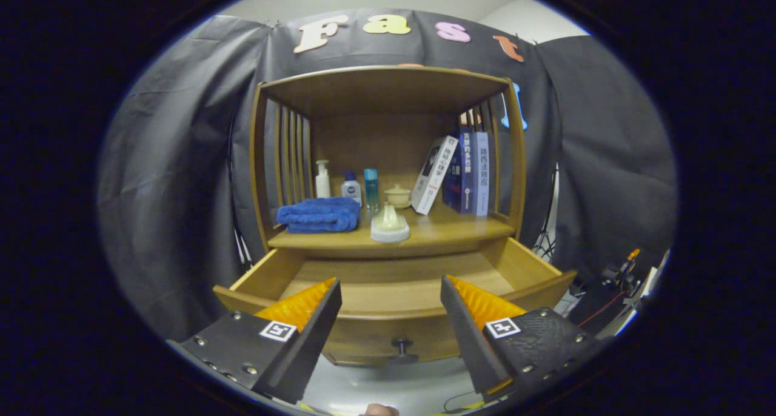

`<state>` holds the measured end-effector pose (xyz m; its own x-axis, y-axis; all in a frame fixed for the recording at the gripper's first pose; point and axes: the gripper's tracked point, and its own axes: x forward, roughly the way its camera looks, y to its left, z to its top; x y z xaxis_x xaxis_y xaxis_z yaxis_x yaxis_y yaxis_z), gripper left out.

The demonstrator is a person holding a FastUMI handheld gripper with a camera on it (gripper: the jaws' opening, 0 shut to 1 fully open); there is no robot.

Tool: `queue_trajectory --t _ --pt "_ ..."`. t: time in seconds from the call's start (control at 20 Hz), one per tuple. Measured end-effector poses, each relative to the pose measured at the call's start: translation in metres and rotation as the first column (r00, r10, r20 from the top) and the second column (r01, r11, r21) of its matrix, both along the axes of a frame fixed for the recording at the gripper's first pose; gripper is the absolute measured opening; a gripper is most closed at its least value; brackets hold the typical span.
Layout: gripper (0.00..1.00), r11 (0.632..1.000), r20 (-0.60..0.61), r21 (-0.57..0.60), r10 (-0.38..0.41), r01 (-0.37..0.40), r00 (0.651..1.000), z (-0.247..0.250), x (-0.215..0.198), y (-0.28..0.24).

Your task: Pull open the drawer, take out the items inside it, and place them on the countertop above the cabinet.

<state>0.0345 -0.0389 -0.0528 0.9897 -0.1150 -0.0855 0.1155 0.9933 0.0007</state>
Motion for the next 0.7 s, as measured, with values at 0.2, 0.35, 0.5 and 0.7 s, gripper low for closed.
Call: queue_trajectory --t 0.2,0.35,0.5,0.7 --pt "0.98 0.999 -0.027 -0.043 -0.008 0.007 1.0 -0.038 -0.012 -0.001" --pt "0.98 0.999 -0.014 -0.036 -0.006 0.006 1.0 -0.064 -0.016 -0.003" --pt "0.98 1.0 -0.022 -0.014 -0.01 0.01 1.0 -0.094 -0.017 -0.008" --pt "0.98 1.0 -0.057 0.006 -0.026 0.026 0.998 -0.13 -0.018 -0.019"
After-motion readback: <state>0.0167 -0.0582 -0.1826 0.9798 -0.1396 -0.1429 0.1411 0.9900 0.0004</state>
